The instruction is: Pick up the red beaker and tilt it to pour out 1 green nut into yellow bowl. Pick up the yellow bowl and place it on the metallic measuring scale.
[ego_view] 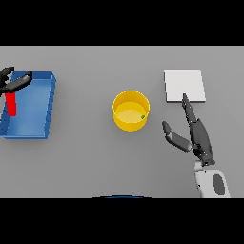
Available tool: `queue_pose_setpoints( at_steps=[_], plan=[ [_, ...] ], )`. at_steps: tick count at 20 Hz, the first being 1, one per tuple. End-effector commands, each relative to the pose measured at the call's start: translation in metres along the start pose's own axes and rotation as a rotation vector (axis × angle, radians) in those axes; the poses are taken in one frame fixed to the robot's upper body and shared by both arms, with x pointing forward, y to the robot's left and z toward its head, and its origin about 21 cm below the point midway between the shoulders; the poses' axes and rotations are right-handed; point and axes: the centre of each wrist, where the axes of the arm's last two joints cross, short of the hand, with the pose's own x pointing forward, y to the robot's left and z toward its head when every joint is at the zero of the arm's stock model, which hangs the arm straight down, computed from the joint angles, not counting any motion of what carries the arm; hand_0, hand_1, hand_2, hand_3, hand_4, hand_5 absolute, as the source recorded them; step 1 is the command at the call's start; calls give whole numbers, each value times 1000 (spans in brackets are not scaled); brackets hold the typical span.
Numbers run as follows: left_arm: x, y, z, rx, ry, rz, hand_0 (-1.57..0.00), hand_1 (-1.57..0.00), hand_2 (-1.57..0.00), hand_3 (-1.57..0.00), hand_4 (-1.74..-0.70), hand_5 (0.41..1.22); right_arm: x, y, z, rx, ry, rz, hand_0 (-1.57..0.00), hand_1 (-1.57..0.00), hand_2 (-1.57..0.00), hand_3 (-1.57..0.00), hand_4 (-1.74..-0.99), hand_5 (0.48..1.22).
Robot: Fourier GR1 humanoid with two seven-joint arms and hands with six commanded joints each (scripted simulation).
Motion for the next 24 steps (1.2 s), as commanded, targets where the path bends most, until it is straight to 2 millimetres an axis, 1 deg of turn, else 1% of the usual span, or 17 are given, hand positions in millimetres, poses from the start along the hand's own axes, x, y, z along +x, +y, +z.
queue_pose_setpoints(
  at_steps=[1, 2, 3, 4, 5, 6, 7, 8, 9, 11, 12, 14, 16, 20, 22, 23, 24],
  plan=[
    [-1, 0, -1, 15, -11, -4, -125, -115, -109, -112, -794, 627, 0, 1, 2, -1, -7, 3, 1, 1, 1, 1, -1157, 665],
    [-1, 6, 1, 28, -29, -2, -100, -91, -87, -90, -783, 631, 0, 1, 1, -1, 9, 6, 1, 1, 1, 1, -1154, 657],
    [0, 4, 1, 29, -52, 3, -80, -73, -69, -72, -776, 631, 3, 4, 0, 1, 24, 14, 1, 1, 1, 1, -1144, 644],
    [3, 3, 0, 29, -69, 21, -64, -58, -55, -57, -778, 633, 8, 5, -2, -6, 48, 65, 1, 1, 1, 1, -1131, 631],
    [1, 4, 3, 33, -96, 39, -51, -46, -44, -45, -779, 635, 11, 2, -5, 15, 36, 89, 1, 1, 1, 1, -1115, 638],
    [3, -1, 2, 24, -111, 70, -40, -37, -35, -36, -784, 644, 13, 2, -9, 65, 2, 115, 1, 1, 1, 1, -1087, 649],
    [7, -3, 5, 22, -130, 89, -32, -29, -28, -29, -786, 652, 15, 0, -16, 119, -9, 145, 1, 1, 1, 1, -1080, 662],
    [10, -4, 4, 18, -138, 98, -25, -23, -22, -23, -793, 657, 19, -1, -22, 180, -28, 195, 1, 1, 1, 1, -1088, 665],
    [8, -2, 4, 18, -143, 102, -20, -18, -17, -18, -798, 661, 20, -2, -27, 224, -17, 277, 1, 1, 1, 1, -1103, 662],
    [8, -4, 7, 17, -145, 107, -13, -11, -11, -11, -800, 673, 28, -6, -38, 309, -33, 435, 1, 1, 1, 1, -1128, 637],
    [9, -8, 6, 10, -141, 112, -10, -9, -8, -9, -802, 678, 29, -5, -45, 352, -64, 514, 1, 1, 1, 1, -1132, 631],
    [9, -8, 8, 7, -135, 114, -6, -5, -5, -5, -806, 687, 35, 0, -59, 450, -111, 653, 1, 1, 1, 1, -1142, 627],
    [8, -9, 8, -1, -135, 123, -3, -3, -3, -3, -811, 688, 46, 3, -74, 536, -174, 764, 1, 1, 1, 1, -1152, 632],
    [4, -5, 8, 2, -140, 112, -1, -1, -1, -1, -808, 689, 50, 17, -90, 706, -240, 921, 1, 1, 1, 1, -1164, 641],
    [2, -5, 8, 2, -141, 110, 0, 0, 0, 0, -805, 692, 49, 23, -99, 773, -255, 965, 1, 1, 1, 1, -1156, 642],
    [4, -9, 9, -7, -139, 110, 0, 0, 0, 0, -806, 695, 47, 27, -103, 799, -257, 980, 1, 1, 1, 1, -1153, 639],
    [4, -7, 10, -8, -139, 116, 0, 0, 0, 0, -805, 695, 51, 31, -107, 831, -270, 995, 1, 1, 1, 1, -1154, 639]
  ],
)
